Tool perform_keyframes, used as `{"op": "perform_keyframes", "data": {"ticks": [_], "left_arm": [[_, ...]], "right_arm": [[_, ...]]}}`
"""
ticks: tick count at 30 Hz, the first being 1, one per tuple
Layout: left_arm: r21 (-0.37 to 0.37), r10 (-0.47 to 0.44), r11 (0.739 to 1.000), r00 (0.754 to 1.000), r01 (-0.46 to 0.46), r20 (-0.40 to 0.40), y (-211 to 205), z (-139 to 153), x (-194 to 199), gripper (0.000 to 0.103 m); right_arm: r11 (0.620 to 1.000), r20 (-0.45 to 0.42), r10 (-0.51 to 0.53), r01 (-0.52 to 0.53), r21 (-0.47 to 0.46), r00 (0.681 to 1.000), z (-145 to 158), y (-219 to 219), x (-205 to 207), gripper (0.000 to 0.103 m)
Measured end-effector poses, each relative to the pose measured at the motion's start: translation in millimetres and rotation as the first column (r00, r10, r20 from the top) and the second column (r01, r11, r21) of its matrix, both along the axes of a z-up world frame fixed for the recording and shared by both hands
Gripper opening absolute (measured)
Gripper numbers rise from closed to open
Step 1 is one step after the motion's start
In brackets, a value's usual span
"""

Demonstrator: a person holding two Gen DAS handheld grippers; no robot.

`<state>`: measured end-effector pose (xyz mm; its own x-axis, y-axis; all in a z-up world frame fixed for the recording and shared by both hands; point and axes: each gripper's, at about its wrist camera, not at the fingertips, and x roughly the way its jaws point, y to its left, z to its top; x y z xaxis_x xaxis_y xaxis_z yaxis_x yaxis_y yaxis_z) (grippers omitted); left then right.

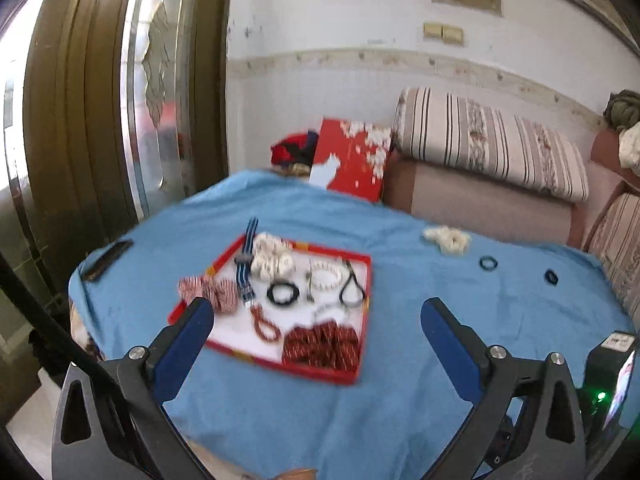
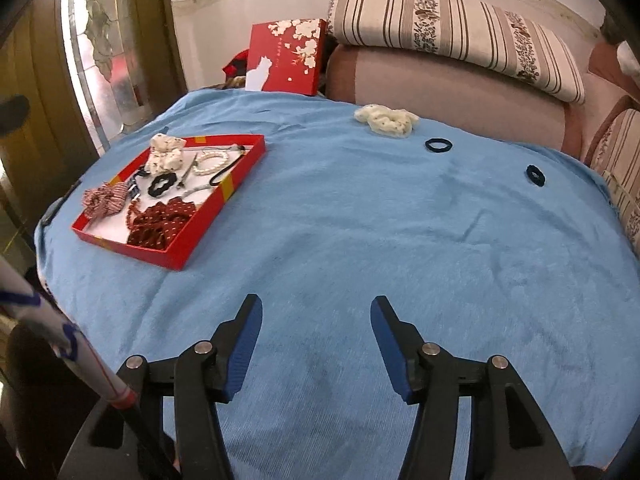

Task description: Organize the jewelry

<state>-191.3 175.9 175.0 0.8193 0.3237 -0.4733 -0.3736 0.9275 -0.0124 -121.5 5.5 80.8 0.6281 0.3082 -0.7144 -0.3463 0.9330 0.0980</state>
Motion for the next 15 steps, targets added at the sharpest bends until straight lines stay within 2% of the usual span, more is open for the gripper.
{"op": "perform_keyframes", "data": {"ticks": [3, 9, 15], "left_arm": [[0.019, 0.014, 1.0, 0.999, -0.013, -0.049, -9.7, -8.6, 1.1, 0.103], [0.053, 0.023, 0.998, 0.996, -0.019, -0.089, -22.6, -18.5, -1.4, 0.103], [0.058, 0.007, 0.998, 0.992, 0.0, -0.127, -24.9, -25.1, 0.6, 0.103]], "right_arm": [[1.0, 0.011, -0.009, 0.009, 0.006, 1.0, 1.8, -8.0, -4.0, 0.063], [0.999, 0.003, -0.037, 0.037, 0.017, 0.999, 3.0, -18.9, -5.6, 0.065], [1.0, 0.008, -0.021, 0.021, -0.002, 1.0, 3.2, -14.2, -8.7, 0.065]]}}
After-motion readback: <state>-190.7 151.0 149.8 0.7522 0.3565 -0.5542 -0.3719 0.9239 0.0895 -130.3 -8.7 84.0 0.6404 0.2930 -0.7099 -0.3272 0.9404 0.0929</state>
